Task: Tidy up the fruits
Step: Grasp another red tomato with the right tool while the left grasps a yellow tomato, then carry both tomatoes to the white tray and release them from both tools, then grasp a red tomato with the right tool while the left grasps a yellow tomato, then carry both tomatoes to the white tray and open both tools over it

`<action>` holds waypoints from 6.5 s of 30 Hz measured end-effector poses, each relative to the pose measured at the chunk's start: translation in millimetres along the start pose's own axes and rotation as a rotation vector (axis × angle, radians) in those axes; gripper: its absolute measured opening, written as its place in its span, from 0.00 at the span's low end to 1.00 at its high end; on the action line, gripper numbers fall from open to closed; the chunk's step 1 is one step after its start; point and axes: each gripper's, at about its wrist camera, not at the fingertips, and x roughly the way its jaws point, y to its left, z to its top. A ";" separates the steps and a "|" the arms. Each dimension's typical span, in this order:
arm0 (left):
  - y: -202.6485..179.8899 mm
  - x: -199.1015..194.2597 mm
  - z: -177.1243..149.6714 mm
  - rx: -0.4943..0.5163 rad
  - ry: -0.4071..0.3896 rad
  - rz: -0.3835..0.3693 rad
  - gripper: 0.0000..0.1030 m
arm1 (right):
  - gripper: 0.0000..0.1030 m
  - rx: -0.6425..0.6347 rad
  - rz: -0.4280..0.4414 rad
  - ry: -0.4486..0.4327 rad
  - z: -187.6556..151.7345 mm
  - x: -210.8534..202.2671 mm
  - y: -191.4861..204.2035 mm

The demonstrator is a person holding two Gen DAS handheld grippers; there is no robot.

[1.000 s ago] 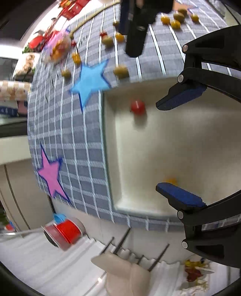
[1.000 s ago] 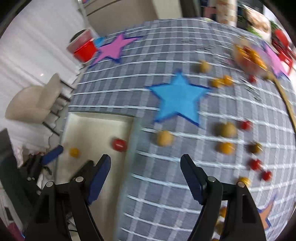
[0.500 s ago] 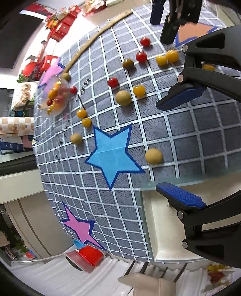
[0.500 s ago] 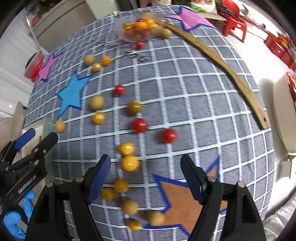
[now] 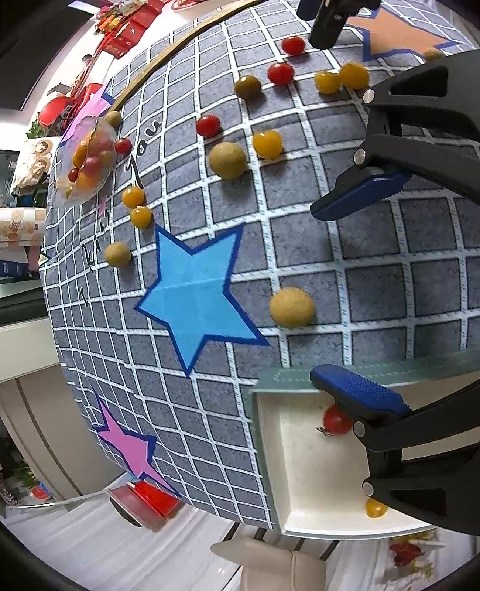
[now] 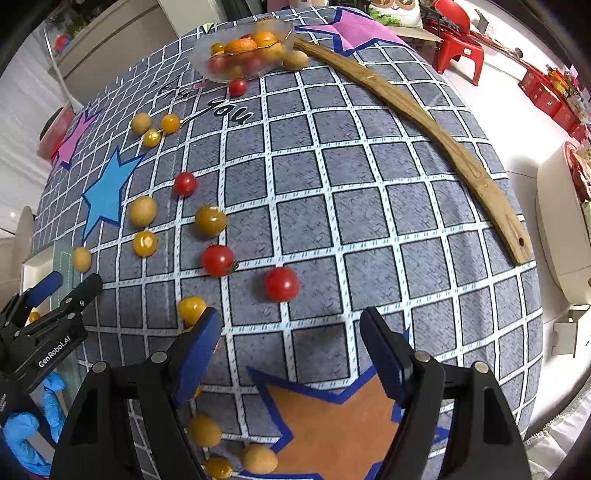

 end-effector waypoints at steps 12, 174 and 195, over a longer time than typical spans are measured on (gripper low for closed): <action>-61.3 -2.5 24.0 0.119 -0.008 -0.146 0.79 | 0.56 -0.033 0.022 0.000 5.9 6.3 -5.1; -75.6 23.9 60.5 0.147 0.044 -0.203 0.28 | 0.22 -0.083 0.146 0.013 30.3 29.4 41.7; 10.5 -31.2 11.2 -0.006 0.009 -0.181 0.28 | 0.22 -0.084 0.236 0.030 18.6 -2.5 62.3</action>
